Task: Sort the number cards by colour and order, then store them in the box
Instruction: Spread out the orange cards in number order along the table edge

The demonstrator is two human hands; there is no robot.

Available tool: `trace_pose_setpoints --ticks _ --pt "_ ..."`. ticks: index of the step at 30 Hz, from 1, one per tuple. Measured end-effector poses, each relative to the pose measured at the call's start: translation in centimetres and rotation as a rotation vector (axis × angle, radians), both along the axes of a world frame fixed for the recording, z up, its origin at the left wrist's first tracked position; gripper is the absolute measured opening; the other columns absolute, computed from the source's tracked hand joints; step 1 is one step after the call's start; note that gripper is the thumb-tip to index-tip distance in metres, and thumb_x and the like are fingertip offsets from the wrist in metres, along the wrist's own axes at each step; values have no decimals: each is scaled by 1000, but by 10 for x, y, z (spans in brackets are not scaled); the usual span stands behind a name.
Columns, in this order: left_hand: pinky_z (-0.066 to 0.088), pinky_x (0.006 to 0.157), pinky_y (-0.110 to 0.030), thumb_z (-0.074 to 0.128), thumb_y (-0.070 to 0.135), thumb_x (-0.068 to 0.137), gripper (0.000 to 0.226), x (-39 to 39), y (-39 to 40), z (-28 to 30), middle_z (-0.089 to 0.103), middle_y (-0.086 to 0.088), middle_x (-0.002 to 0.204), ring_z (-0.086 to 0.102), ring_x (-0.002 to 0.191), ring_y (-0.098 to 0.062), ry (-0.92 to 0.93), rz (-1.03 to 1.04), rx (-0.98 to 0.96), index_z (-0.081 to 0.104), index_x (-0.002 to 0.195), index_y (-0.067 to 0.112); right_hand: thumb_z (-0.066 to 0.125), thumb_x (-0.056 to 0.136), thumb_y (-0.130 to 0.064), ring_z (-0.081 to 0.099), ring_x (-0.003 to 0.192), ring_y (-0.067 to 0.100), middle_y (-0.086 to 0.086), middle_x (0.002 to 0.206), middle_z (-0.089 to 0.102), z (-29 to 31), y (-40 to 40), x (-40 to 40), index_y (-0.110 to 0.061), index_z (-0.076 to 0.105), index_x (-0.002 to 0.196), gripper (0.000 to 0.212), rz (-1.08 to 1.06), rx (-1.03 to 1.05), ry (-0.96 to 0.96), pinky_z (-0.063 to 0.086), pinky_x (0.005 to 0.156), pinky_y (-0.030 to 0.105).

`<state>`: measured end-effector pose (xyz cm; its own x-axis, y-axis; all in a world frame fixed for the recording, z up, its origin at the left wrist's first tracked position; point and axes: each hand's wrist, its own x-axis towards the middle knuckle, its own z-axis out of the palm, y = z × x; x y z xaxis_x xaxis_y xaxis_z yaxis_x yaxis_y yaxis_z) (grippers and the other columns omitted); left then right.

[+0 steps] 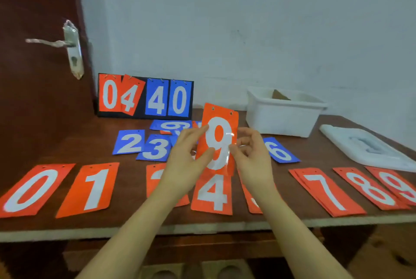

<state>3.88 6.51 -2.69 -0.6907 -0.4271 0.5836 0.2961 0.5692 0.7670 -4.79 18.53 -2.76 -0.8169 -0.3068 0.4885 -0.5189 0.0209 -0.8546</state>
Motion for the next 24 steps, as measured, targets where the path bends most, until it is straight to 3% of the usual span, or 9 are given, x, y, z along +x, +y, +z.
trace_pose_setpoints --ticks 2,4,6,8,13,15,18,22,24 --pt "40 81 -7 63 9 84 45 -23 28 4 49 10 105 50 87 1 -3 -51 -82 53 127 20 56 85 -2 54 72 14 -1 88 58 0 36 -17 -19 57 113 33 -73 -18 41 45 64 24" --pt "46 88 -25 63 11 84 43 -49 59 4 50 6 106 54 85 -4 -32 -111 -150 55 126 16 54 88 -3 56 75 12 0 96 60 -3 75 -34 -18 60 114 31 -130 10 95 47 67 23" --pt "43 91 -43 65 14 83 43 -77 91 0 52 2 109 57 91 -15 -69 -164 -214 55 125 16 56 89 -8 53 75 0 -8 93 56 -8 114 -53 -19 60 114 28 -207 104 152 41 67 9" --pt "39 95 -49 64 18 84 45 -107 124 -7 53 2 112 56 98 -19 -103 -206 -263 53 128 20 59 87 -9 50 79 -3 -14 91 51 -11 151 -72 -19 59 118 32 -291 175 172 36 69 8" --pt "26 109 -40 50 27 92 53 -171 197 -28 40 0 140 39 128 -19 -298 -253 -337 31 141 26 48 93 -10 55 110 15 2 120 60 -12 235 -120 -17 53 126 33 -491 139 68 48 89 29" --pt "29 107 -40 46 28 93 45 -195 222 -32 40 1 141 38 129 -20 -336 -285 -438 38 138 26 43 95 -9 56 108 18 7 121 62 -13 264 -141 -13 54 125 33 -622 200 82 48 88 31" --pt "25 104 -38 42 34 94 40 -228 260 -35 37 3 144 32 132 -21 -388 -325 -664 43 133 28 41 94 -8 53 96 8 7 117 65 -16 301 -168 -12 58 123 34 -723 240 88 41 76 10" --pt "18 108 -41 38 38 94 46 -258 296 -44 27 0 151 22 138 -20 -498 -372 -875 35 138 28 40 93 -6 57 99 19 11 117 64 -22 344 -201 -15 54 128 39 -753 346 -62 44 84 28" --pt "20 106 -38 37 39 93 44 -264 297 -50 34 3 147 28 134 -18 -500 -345 -939 39 136 28 41 90 -8 57 105 28 12 117 62 -28 354 -215 -14 59 120 36 -761 594 -72 42 90 33"
